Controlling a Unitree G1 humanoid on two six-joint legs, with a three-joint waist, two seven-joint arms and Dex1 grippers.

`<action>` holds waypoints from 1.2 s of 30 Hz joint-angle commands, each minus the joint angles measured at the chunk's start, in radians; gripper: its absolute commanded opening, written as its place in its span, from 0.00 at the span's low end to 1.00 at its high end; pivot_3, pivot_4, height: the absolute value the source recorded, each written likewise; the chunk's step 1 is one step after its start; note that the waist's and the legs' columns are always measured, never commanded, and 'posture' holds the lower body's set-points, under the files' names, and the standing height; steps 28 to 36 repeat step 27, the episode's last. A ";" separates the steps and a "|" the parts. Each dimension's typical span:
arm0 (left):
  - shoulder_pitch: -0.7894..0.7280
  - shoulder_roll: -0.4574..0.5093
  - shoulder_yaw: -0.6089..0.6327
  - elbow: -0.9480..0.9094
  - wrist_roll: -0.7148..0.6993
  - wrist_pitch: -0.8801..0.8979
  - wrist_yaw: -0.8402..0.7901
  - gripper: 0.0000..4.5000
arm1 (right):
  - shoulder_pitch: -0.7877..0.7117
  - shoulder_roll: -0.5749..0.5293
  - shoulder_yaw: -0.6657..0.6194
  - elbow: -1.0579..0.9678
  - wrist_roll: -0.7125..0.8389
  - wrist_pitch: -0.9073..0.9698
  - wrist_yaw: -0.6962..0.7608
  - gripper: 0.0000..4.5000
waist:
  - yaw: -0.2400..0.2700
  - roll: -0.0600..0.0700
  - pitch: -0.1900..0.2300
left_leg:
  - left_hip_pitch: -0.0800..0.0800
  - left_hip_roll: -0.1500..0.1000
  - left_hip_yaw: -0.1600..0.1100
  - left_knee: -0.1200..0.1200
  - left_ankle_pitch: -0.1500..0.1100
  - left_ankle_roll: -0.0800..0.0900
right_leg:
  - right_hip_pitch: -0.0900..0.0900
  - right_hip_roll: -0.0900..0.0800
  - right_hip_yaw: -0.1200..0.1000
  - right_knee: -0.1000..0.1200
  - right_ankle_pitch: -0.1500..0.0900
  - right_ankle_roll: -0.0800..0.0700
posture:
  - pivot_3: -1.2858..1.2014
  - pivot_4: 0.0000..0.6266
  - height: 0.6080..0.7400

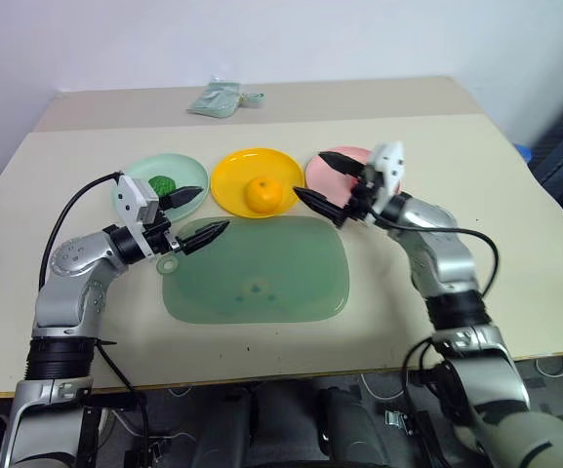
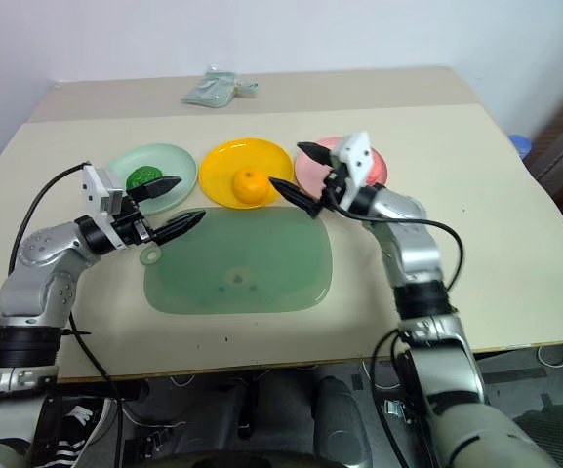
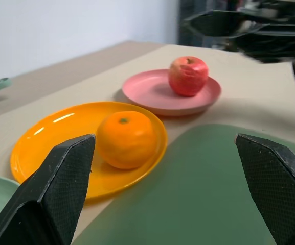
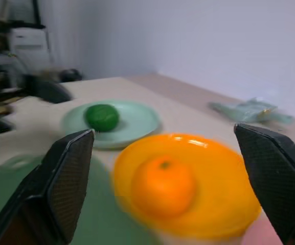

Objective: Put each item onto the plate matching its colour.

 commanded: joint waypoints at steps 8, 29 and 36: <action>-0.092 0.096 0.083 0.204 -0.144 0.020 -0.334 1.00 | 0.402 -0.319 -0.143 -0.574 0.291 0.235 0.188 0.99 | 0.014 -0.001 0.000 | 0.000 0.006 0.002 0.001 0.000 0.000 | 0.001 0.000 0.000 -0.003 -0.002 -0.004 | 0.52 0.24 1.00; 0.035 0.159 0.064 0.324 -0.062 -0.162 -0.592 1.00 | 0.733 -0.393 -0.270 -0.658 0.250 0.123 0.185 0.99 | 0.032 -0.001 0.000 | -0.001 0.010 0.003 -0.001 -0.001 0.000 | 0.002 -0.003 0.000 -0.012 -0.001 -0.008 | 0.52 0.24 1.00; 0.035 0.159 0.064 0.324 -0.062 -0.162 -0.592 1.00 | 0.733 -0.393 -0.270 -0.658 0.250 0.123 0.185 0.99 | 0.032 -0.001 0.000 | -0.001 0.010 0.003 -0.001 -0.001 0.000 | 0.002 -0.003 0.000 -0.012 -0.001 -0.008 | 0.52 0.24 1.00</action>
